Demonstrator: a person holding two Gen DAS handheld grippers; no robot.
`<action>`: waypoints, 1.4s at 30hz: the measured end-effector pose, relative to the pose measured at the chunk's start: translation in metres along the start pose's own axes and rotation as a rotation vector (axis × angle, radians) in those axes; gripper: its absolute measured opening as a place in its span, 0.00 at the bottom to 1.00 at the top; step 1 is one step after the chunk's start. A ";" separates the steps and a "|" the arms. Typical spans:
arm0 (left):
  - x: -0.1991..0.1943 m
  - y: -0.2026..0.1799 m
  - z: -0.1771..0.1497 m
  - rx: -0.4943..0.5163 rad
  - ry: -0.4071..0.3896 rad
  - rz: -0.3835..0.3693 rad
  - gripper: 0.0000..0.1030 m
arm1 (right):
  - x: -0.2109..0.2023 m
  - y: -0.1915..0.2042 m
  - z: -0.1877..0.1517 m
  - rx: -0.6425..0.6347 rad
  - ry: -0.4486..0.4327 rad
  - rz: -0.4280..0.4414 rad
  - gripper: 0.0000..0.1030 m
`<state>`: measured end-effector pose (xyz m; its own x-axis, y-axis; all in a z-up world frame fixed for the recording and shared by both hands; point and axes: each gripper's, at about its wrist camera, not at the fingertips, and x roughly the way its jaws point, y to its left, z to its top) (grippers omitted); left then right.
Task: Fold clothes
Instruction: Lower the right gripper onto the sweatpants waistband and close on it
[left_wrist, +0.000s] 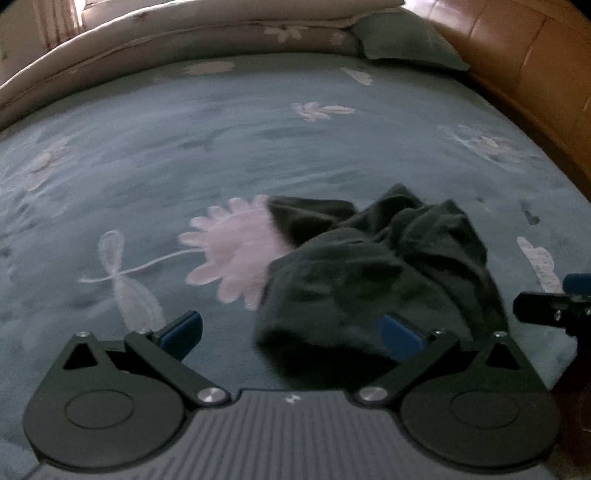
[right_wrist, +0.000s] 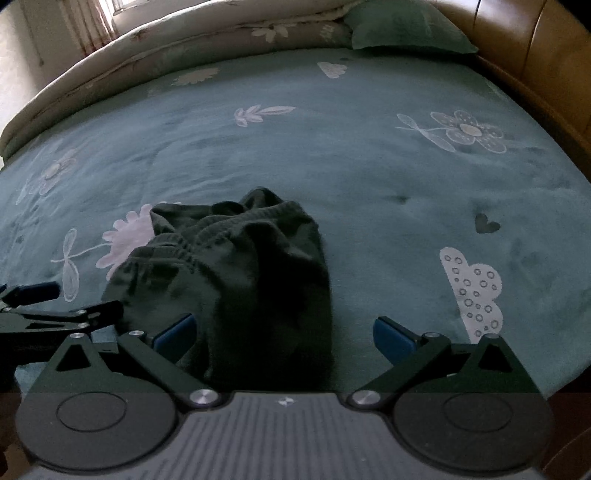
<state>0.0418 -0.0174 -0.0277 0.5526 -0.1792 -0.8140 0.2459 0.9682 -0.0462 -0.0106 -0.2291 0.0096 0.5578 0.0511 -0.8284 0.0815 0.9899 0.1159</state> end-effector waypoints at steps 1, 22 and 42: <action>0.005 -0.006 0.001 0.005 0.007 -0.002 0.99 | 0.000 -0.004 0.000 -0.003 -0.002 0.001 1.00; 0.033 -0.024 -0.011 -0.249 0.003 0.064 1.00 | 0.050 -0.038 0.044 -0.328 -0.022 0.594 1.00; -0.017 -0.062 0.000 -0.199 -0.019 0.143 0.99 | 0.122 -0.072 0.068 -0.224 0.147 0.823 1.00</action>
<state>0.0171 -0.0743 -0.0116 0.5859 -0.0395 -0.8094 0.0036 0.9989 -0.0461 0.1080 -0.3036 -0.0623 0.2543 0.7645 -0.5923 -0.4751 0.6322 0.6120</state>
